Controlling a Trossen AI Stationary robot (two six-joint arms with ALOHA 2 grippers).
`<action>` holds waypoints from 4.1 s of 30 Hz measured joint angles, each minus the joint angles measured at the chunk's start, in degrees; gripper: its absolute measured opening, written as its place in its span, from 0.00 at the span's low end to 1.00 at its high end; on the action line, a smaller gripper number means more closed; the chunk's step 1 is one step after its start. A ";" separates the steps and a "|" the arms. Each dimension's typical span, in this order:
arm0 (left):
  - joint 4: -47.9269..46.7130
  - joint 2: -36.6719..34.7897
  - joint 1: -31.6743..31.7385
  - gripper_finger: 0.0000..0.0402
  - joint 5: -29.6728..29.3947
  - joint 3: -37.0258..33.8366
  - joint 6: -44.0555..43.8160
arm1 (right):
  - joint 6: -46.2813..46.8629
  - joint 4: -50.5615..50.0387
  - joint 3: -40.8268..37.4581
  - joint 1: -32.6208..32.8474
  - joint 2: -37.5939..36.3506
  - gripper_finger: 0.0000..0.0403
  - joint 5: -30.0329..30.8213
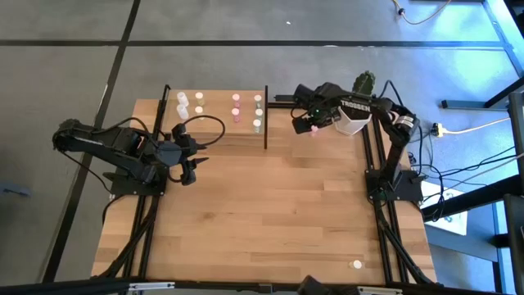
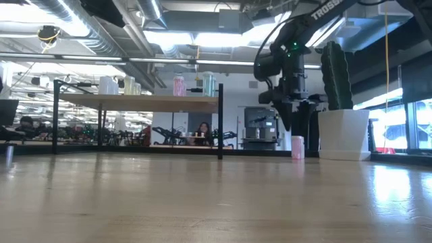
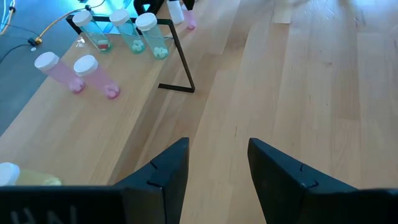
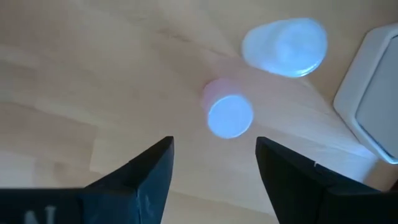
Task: Pick and place medicine bottles onto shelf by color
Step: Put the pink pill bottle on the shelf and align it with the other pink pill bottles
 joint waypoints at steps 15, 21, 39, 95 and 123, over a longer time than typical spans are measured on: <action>0.01 0.02 0.00 0.39 0.00 0.00 0.00 | 0.11 0.96 0.00 -2.05 0.31 0.57 -0.48; 0.01 0.02 0.00 0.39 0.00 0.00 -0.02 | -0.32 0.84 0.00 -2.05 1.51 0.57 -0.89; 0.00 0.00 0.00 0.39 0.02 0.00 -0.04 | -0.02 1.55 0.00 -2.27 1.81 0.57 -0.46; 0.17 0.02 0.00 0.39 0.02 0.00 -0.22 | -3.79 10.70 -6.25 -2.23 1.81 0.28 0.62; 0.15 0.00 0.00 0.39 0.07 0.00 -0.20 | -7.63 -5.22 8.65 20.57 1.81 0.29 1.16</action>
